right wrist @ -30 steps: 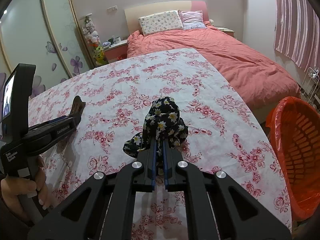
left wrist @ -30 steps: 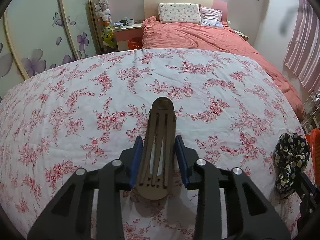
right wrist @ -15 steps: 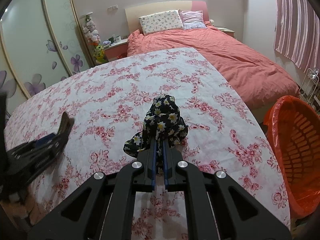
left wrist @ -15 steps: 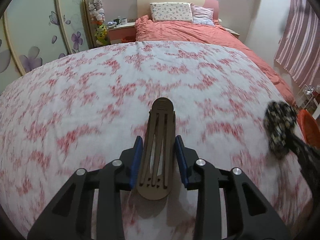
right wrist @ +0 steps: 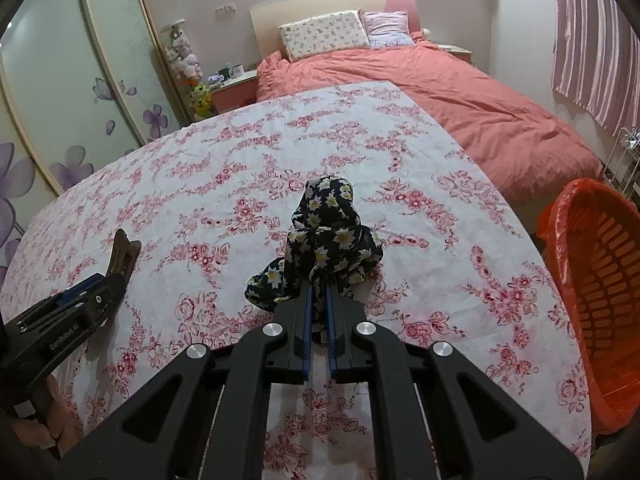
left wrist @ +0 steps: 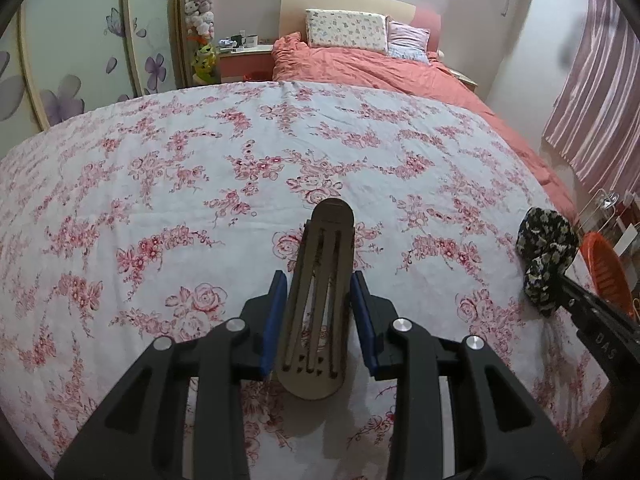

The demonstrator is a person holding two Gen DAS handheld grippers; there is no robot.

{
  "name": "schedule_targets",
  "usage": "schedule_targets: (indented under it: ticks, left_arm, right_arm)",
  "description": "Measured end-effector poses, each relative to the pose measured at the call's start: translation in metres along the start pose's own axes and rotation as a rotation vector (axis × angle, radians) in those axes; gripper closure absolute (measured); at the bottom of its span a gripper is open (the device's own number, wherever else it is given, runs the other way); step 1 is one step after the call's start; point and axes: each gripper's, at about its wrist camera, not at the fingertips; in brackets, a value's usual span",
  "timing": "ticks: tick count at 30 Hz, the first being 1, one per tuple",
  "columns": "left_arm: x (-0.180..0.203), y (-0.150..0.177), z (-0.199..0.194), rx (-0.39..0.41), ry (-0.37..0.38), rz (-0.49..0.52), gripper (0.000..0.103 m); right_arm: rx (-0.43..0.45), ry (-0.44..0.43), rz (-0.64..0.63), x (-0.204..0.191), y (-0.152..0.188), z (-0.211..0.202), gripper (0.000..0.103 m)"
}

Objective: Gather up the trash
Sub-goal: 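Carry the cloth and brown strip over the orange basket with both tools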

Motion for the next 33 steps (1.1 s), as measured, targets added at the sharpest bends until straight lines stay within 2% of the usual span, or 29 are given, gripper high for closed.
schedule_targets:
  ticks: [18,28,32,33]
  left_arm:
    - [0.0001,0.0009,-0.0005,0.003,0.013,-0.011,0.069]
    - [0.0008,0.0005,-0.0003,0.005,0.023,-0.009,0.065]
    - [0.0078,-0.0020,0.0018,-0.002,0.014,0.029,0.061]
    - [0.0096,-0.0029,0.0028,-0.005,0.006,0.040,0.061]
  right_arm:
    - [-0.016,-0.019,0.027,0.0062,-0.0006,0.0006,0.096]
    - [-0.020,-0.037,0.040,0.0081,0.0001,-0.0007,0.095]
    - [0.002,-0.060,0.036,0.0067,-0.0011,-0.0048,0.085]
    - [0.004,-0.058,0.019,0.0033,-0.0023,-0.0052,0.077]
Point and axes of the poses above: each gripper's, at about its wrist camera, not at the fingertips, and z roughly the way its jaws point, x to its right, y to its underside, and after that the axes turned 10 degrees about z, right-handed
